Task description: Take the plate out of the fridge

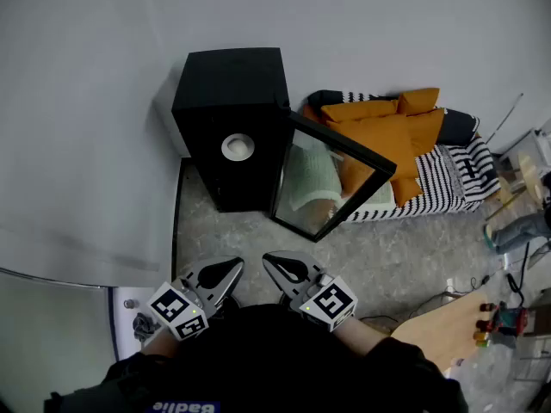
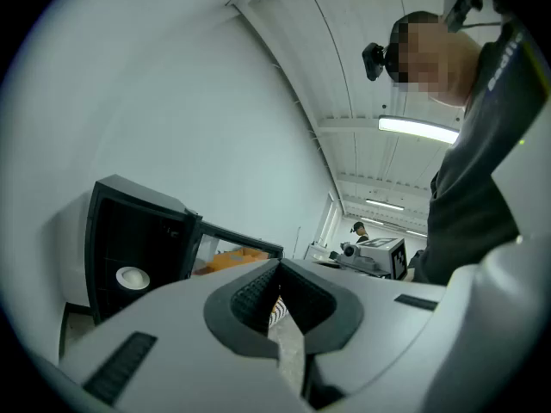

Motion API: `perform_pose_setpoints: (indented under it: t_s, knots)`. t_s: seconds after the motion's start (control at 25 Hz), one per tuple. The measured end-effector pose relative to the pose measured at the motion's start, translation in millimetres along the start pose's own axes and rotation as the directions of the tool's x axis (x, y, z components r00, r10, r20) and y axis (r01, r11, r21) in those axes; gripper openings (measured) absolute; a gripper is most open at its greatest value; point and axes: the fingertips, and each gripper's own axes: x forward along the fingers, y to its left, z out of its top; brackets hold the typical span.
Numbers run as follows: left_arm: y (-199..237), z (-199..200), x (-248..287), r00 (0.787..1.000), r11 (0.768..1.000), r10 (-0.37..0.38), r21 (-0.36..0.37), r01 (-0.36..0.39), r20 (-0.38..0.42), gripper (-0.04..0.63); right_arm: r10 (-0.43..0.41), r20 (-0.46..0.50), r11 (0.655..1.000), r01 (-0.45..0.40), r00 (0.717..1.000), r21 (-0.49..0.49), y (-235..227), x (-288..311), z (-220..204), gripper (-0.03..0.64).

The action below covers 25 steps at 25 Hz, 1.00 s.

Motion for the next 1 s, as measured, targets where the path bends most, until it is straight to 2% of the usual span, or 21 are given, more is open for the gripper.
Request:
perform_pose_setpoints:
  t_s: [0.64,1.0]
  knots:
    - [6,-4,1,1.0,1.0,0.013,-0.024,-0.013,-0.012,0.005,-0.002,0.016,0.999,0.001,1.0,0.034,-6,4,0,0.009]
    - [15,-3,17,0.997,0.994,0.071,-0.077,-0.072,-0.013,0.005,0.026,0.009,0.998,-0.027,1.0,0.054,-26,-4,-2,0.009]
